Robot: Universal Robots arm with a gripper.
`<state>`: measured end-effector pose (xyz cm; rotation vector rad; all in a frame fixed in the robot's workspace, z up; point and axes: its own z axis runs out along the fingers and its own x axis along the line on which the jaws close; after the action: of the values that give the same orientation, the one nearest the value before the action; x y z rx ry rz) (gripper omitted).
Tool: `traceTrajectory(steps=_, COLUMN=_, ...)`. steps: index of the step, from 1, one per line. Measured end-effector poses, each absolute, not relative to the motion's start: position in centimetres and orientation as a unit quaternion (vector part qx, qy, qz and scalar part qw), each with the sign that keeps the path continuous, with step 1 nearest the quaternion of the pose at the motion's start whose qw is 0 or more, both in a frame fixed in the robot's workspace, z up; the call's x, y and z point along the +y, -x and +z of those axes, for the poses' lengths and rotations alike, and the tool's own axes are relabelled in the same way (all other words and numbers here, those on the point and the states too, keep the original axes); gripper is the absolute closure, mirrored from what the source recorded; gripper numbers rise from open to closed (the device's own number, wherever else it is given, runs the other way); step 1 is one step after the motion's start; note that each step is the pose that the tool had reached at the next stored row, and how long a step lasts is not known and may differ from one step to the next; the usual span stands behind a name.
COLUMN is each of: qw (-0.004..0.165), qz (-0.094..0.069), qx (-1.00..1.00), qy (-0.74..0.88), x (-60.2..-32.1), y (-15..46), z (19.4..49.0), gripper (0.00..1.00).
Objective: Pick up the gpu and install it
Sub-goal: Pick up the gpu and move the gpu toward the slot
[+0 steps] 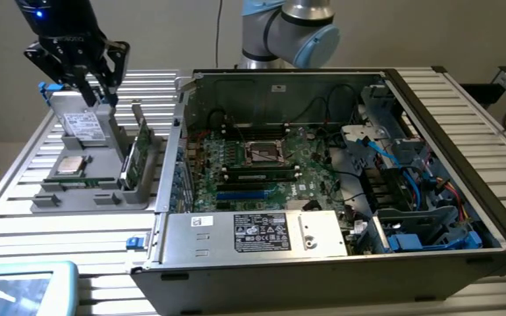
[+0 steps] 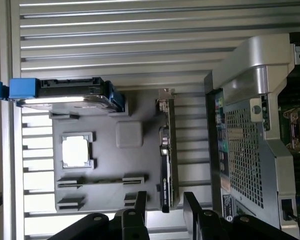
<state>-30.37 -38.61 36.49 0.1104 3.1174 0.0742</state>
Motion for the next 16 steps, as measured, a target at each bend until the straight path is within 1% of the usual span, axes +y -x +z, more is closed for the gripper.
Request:
traceTrajectory(steps=7, qw=0.01, qz=0.038, qx=0.999, qy=-0.034, x=-38.9, y=30.1, z=35.9, gripper=0.58)
traceTrajectory(steps=11, qw=0.01, qz=0.038, qx=0.999, qy=-0.034, x=-38.9, y=30.1, z=35.2, gripper=0.58)
traceTrajectory(steps=12, qw=0.01, qz=0.038, qx=0.999, qy=-0.034, x=-38.9, y=30.1, z=35.0, gripper=0.56)
traceTrajectory(steps=14, qw=0.01, qz=0.037, qx=0.999, qy=-0.034, x=-38.9, y=30.1, z=34.6, gripper=0.56)
traceTrajectory(steps=15, qw=0.01, qz=0.037, qx=0.999, qy=-0.034, x=-38.9, y=30.1, z=34.4, gripper=0.49)
traceTrajectory(steps=16, qw=0.01, qz=0.037, qx=0.999, qy=-0.034, x=-38.9, y=30.1, z=34.2, gripper=0.49)
